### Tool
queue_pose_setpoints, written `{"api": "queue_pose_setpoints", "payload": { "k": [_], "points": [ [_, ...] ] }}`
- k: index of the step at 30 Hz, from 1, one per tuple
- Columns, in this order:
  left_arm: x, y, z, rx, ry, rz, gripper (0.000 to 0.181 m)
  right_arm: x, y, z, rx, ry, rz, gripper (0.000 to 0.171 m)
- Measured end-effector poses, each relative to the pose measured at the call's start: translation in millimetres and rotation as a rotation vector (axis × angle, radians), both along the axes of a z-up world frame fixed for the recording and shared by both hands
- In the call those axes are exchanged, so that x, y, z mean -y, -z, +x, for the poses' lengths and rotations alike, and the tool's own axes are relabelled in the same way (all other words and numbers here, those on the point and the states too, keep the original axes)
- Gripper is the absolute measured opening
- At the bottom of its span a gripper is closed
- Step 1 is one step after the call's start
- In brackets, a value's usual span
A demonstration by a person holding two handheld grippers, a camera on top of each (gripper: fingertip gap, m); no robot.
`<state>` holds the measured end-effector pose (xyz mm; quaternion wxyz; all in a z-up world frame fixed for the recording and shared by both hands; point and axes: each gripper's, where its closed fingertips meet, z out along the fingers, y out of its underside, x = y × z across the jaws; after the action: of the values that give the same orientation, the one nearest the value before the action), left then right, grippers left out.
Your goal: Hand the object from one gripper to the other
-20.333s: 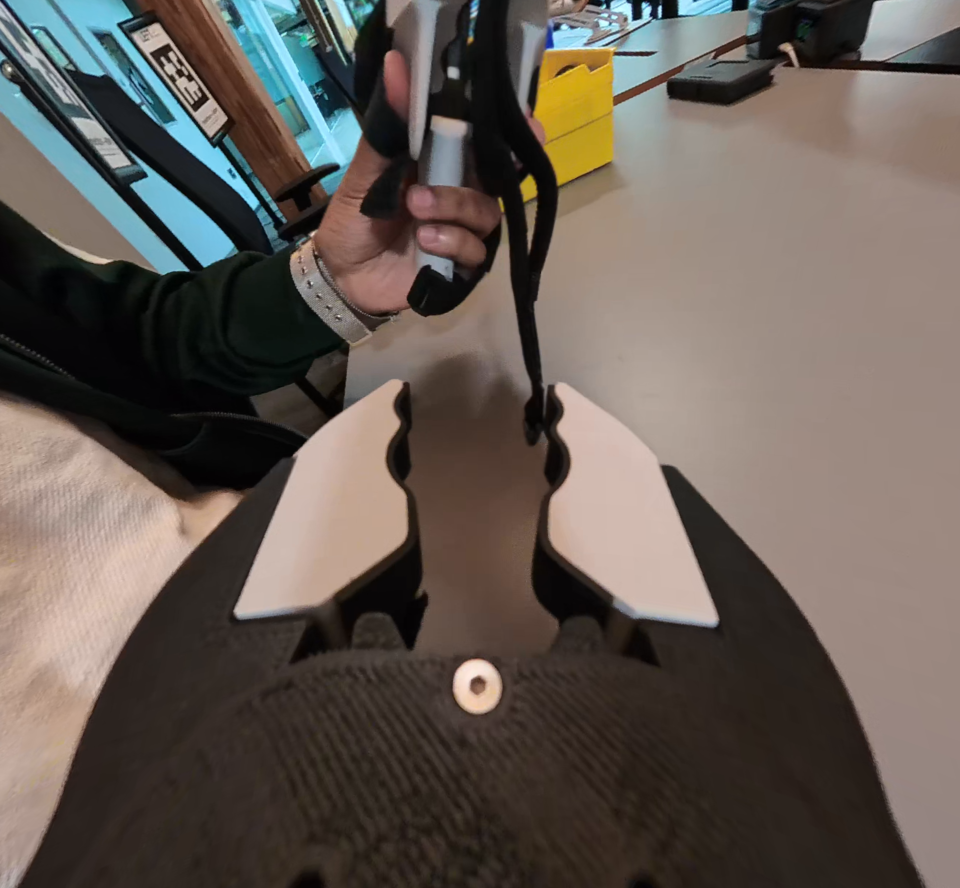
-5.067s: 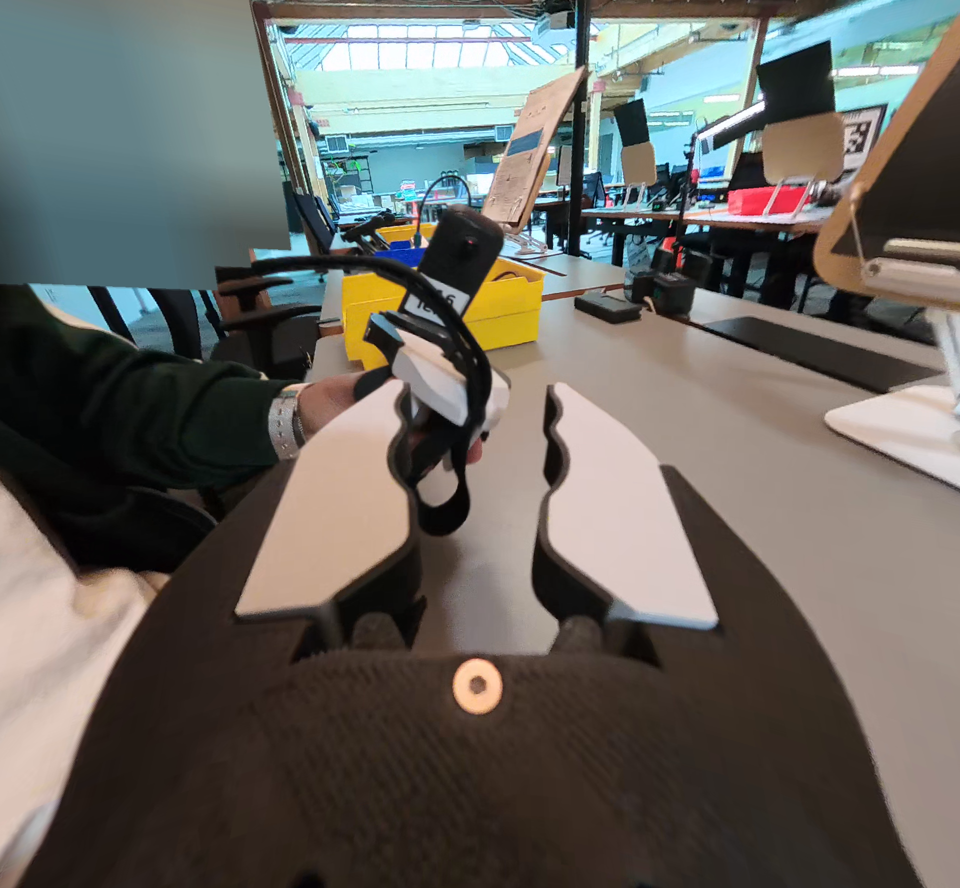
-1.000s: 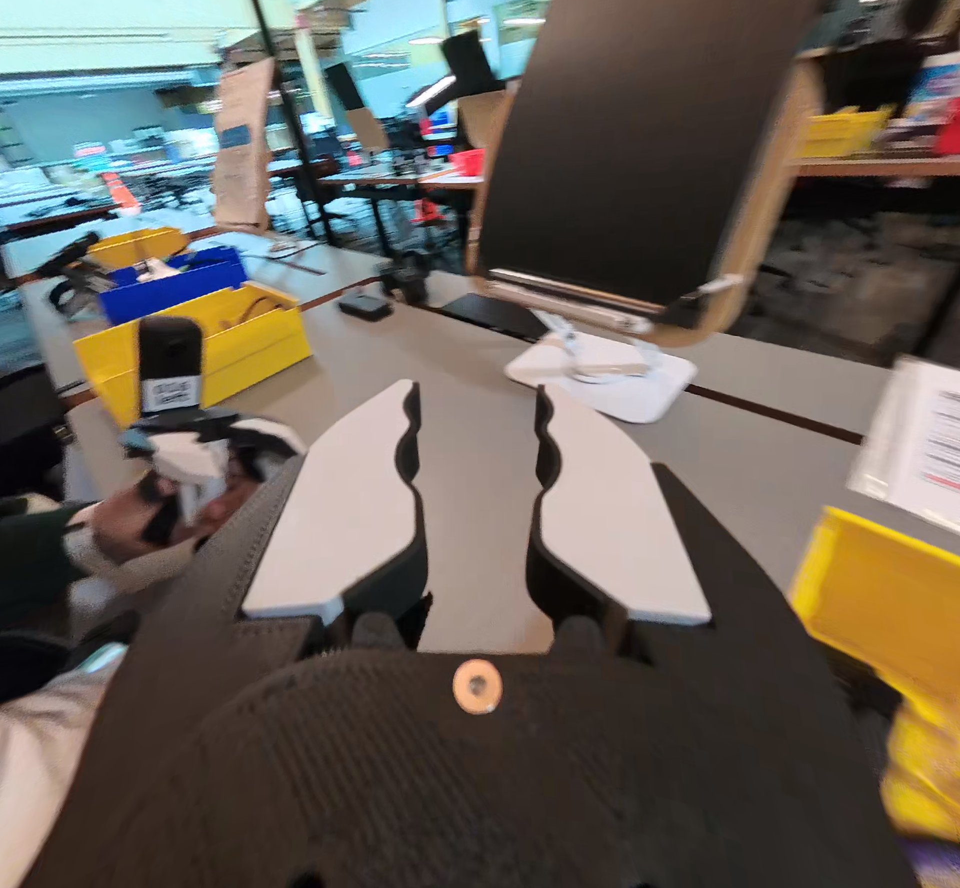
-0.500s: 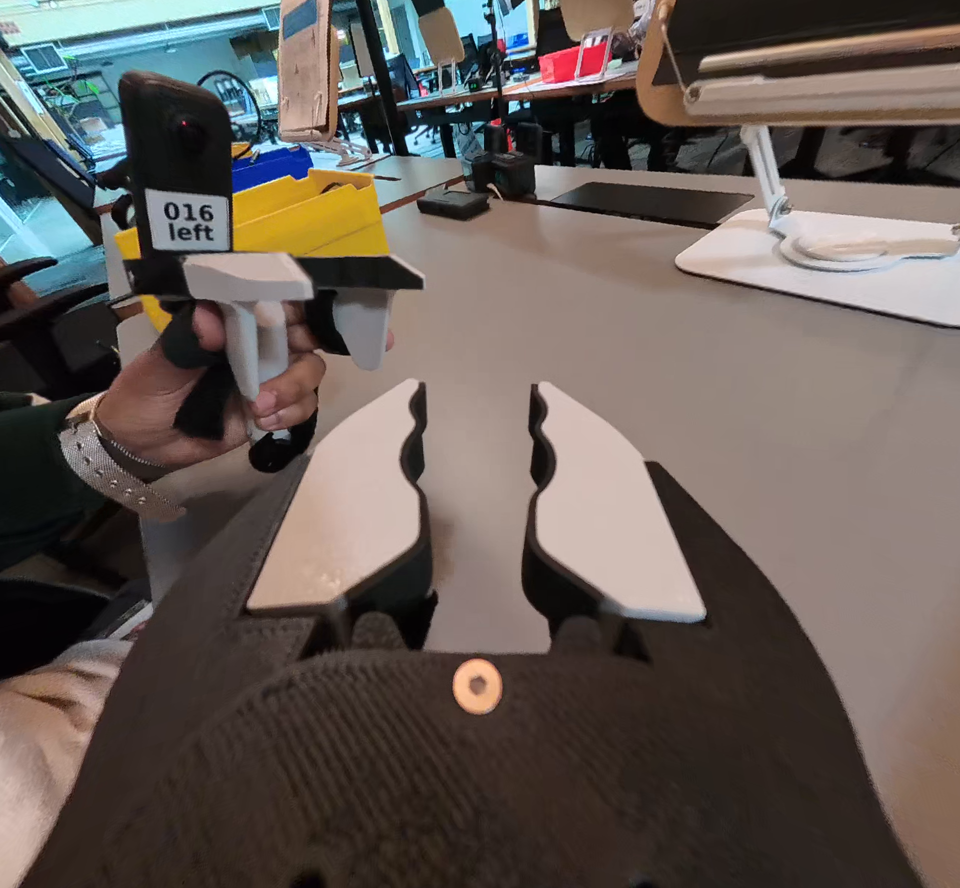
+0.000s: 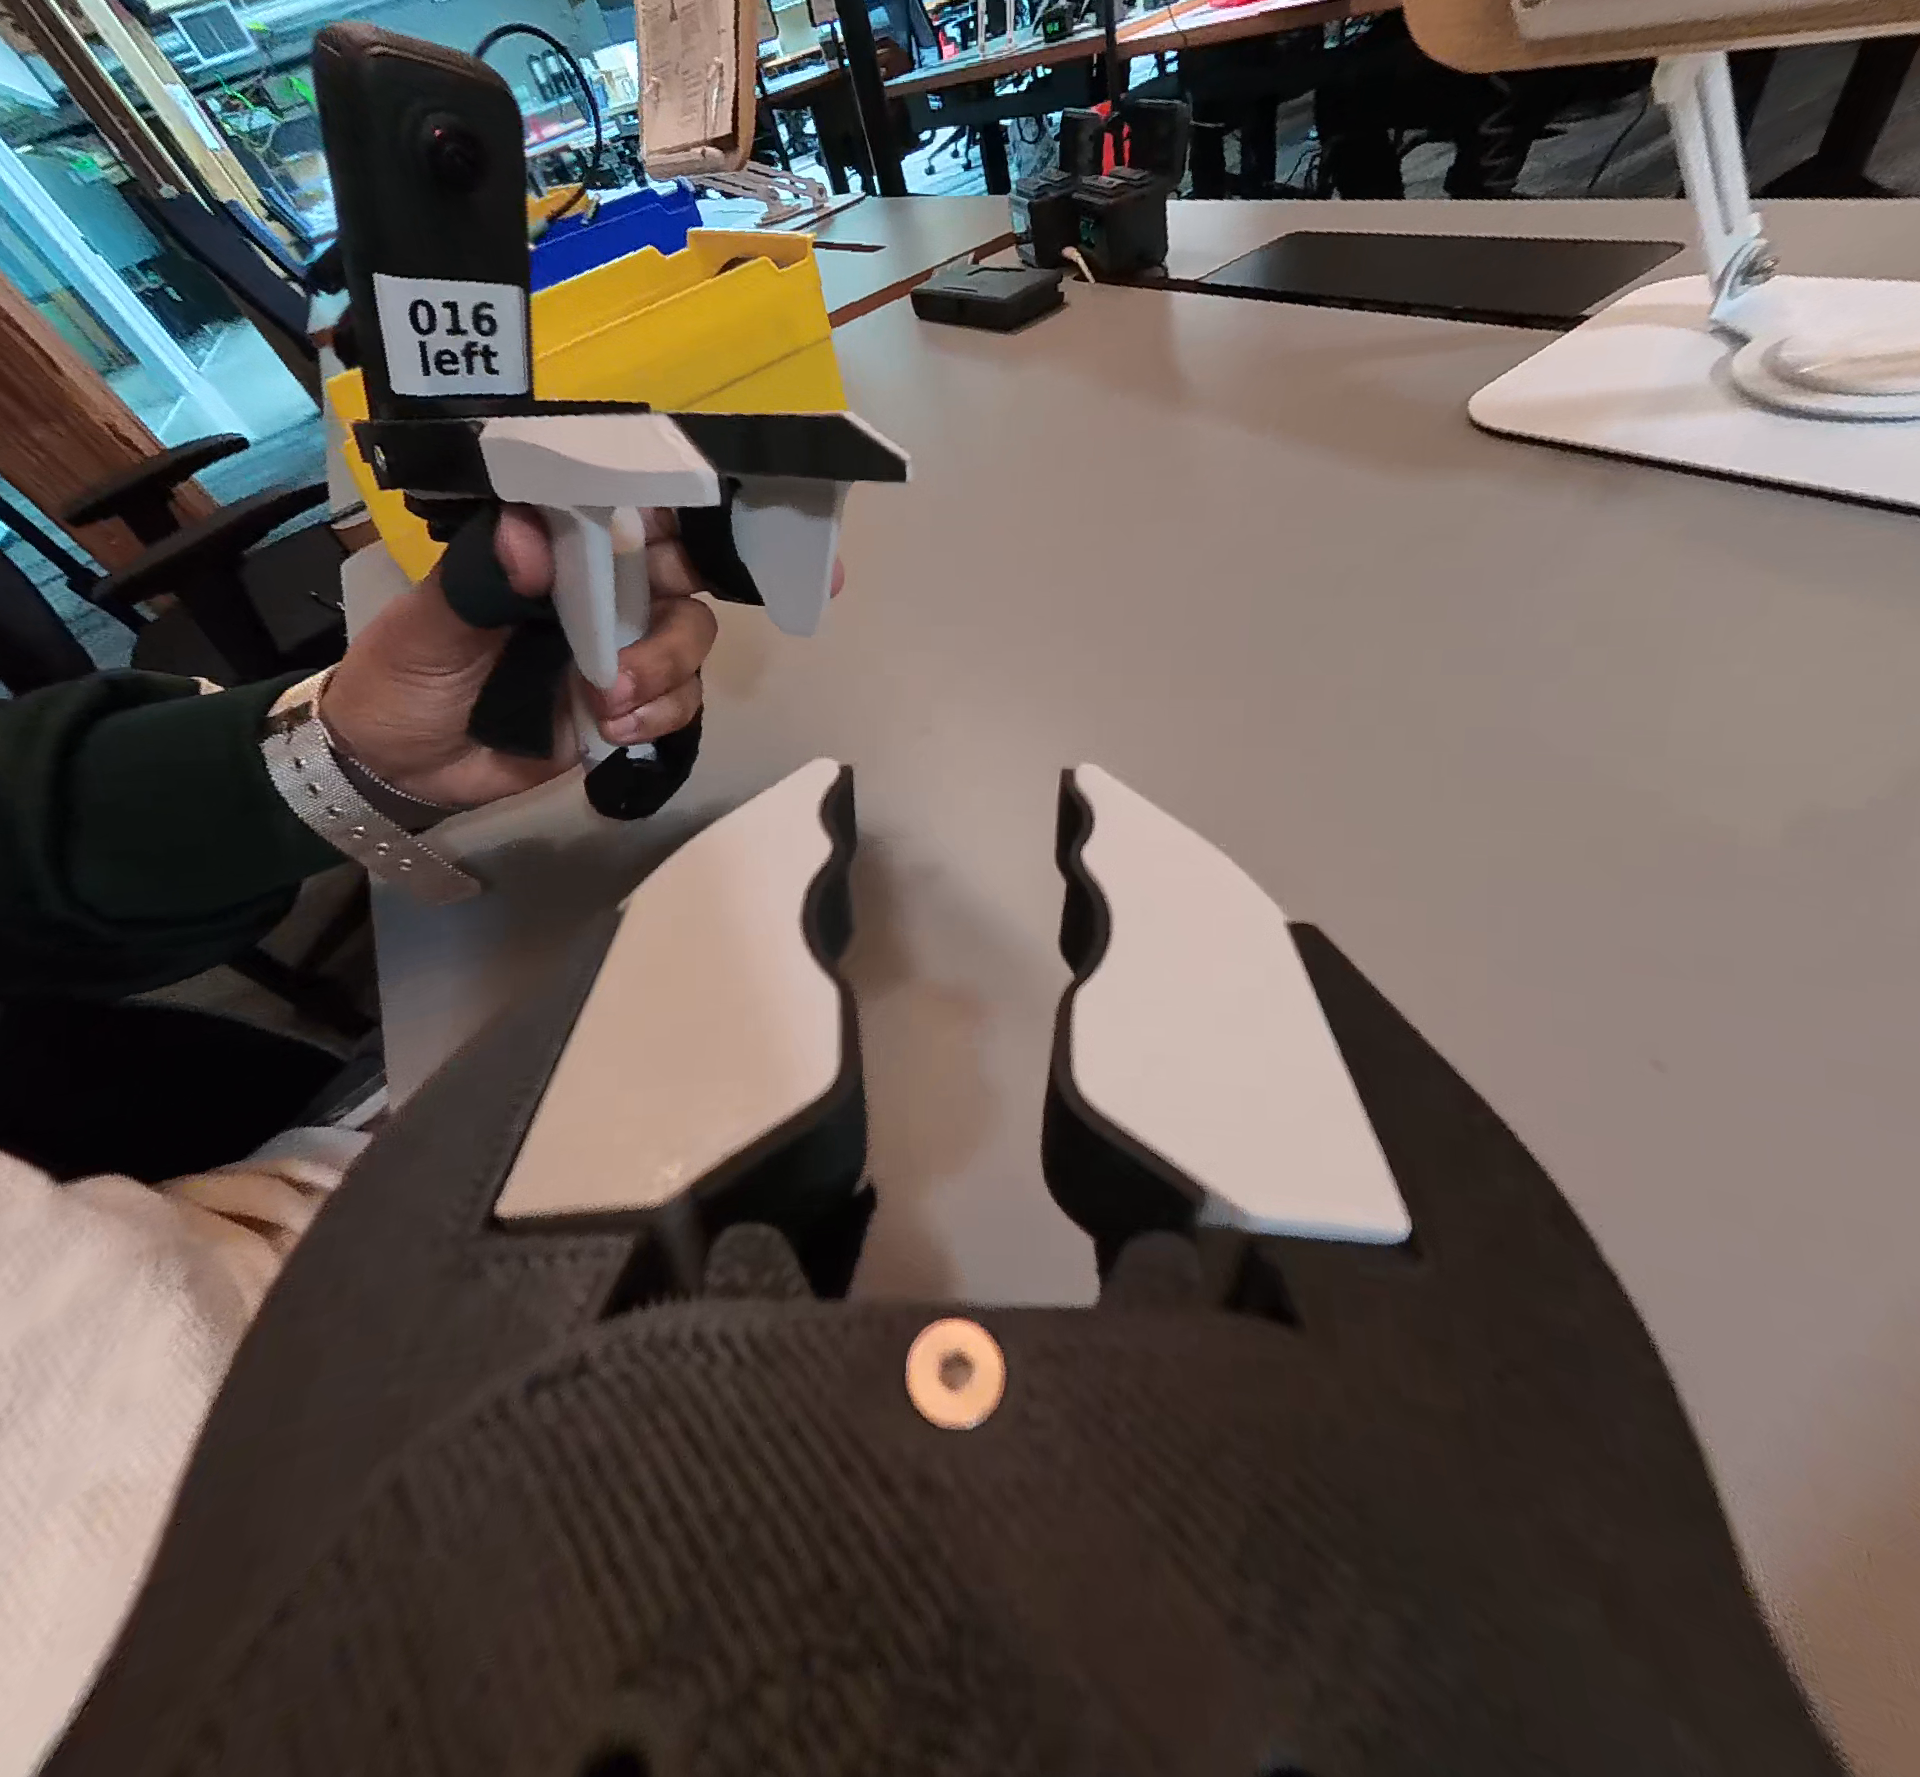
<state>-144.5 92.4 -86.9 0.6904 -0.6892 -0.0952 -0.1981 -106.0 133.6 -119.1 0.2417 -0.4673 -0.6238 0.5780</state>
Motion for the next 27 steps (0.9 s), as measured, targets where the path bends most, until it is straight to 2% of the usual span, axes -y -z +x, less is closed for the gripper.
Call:
{"api": "queue_pose_setpoints", "payload": {
  "k": [20, 24, 27],
  "points": [
    [13, -12, -14, -0.019, -0.082, 0.029, 0.048, 10, -1, 2, 0.013, -0.047, -0.048, 0.035],
    [24, -18, -20, -0.027, -0.111, 0.018, 0.046, 16, -2, -1, 0.013, -0.069, -0.057, 0.035],
    [48, -36, -35, -0.061, -0.156, -0.009, 0.035, 20, -2, -5, 0.013, -0.087, -0.063, 0.035]
  ]
}}
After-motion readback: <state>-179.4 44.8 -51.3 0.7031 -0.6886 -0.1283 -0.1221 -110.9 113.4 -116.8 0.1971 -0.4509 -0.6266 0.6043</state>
